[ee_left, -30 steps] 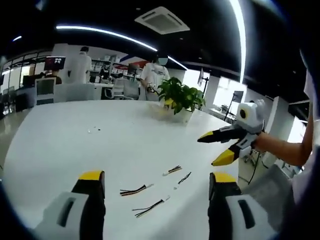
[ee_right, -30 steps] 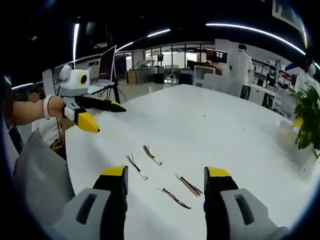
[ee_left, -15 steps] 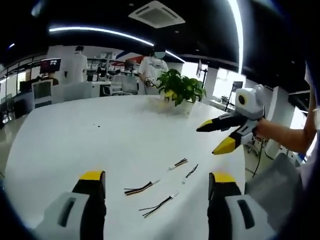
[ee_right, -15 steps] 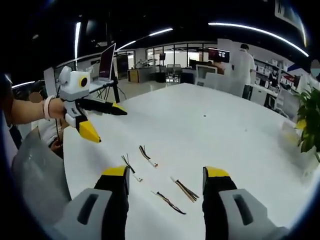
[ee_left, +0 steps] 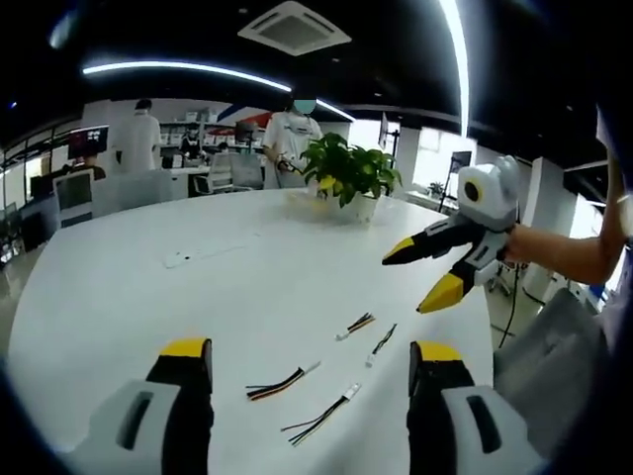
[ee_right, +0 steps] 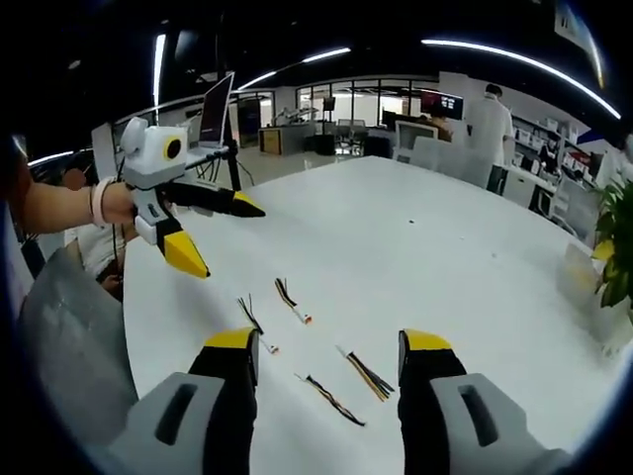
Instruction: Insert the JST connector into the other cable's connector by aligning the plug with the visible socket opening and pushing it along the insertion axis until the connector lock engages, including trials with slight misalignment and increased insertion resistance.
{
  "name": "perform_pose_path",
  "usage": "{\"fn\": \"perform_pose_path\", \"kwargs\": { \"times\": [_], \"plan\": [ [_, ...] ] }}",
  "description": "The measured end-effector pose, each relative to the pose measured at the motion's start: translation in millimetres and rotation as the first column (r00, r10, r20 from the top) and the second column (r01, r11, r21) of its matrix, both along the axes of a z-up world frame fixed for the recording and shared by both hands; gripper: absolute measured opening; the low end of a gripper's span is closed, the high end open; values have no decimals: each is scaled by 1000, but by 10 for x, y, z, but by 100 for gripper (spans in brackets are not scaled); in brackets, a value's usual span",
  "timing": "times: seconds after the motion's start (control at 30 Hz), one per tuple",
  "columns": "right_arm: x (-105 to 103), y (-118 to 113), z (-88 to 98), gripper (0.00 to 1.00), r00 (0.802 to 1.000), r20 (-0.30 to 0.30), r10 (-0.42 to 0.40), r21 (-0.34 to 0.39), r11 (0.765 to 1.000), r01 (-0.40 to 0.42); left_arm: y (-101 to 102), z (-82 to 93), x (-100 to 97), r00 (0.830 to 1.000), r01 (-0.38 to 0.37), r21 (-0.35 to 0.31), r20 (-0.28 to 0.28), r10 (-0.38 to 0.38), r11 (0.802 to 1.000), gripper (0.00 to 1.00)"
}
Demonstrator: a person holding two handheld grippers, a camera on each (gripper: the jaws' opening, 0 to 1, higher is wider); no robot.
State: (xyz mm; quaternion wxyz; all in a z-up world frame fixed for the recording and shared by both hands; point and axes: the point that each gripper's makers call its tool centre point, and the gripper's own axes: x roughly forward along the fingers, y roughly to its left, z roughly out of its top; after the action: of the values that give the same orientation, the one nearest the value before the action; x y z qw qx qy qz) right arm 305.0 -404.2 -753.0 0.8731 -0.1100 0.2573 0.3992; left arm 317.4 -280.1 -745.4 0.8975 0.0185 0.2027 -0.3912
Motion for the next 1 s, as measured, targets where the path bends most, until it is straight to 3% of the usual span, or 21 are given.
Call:
{"fn": "perform_pose_path", "kwargs": {
  "times": [0.17,0.7,0.9,1.0],
  "plan": [
    [22,8,-25,54,1000,-3,10,-2,1000,-10,-18,33,60,1000,-16,-49,-14,15,999,78],
    [94,-52,-104,50,1000,-5,8,0,1000,-8,-29,-151,127,999,-16,-7,-36,15,1000,74],
    [114,-66,-150,49,1000,-5,15,-10,1000,-15,-61,-184,153,999,-11,-23,-52,9,1000,73],
    [127,-66,-157,46,1000,0,21,-4,1000,-21,-95,-191,135,999,20,-23,-48,-21,1000,63]
  ]
}}
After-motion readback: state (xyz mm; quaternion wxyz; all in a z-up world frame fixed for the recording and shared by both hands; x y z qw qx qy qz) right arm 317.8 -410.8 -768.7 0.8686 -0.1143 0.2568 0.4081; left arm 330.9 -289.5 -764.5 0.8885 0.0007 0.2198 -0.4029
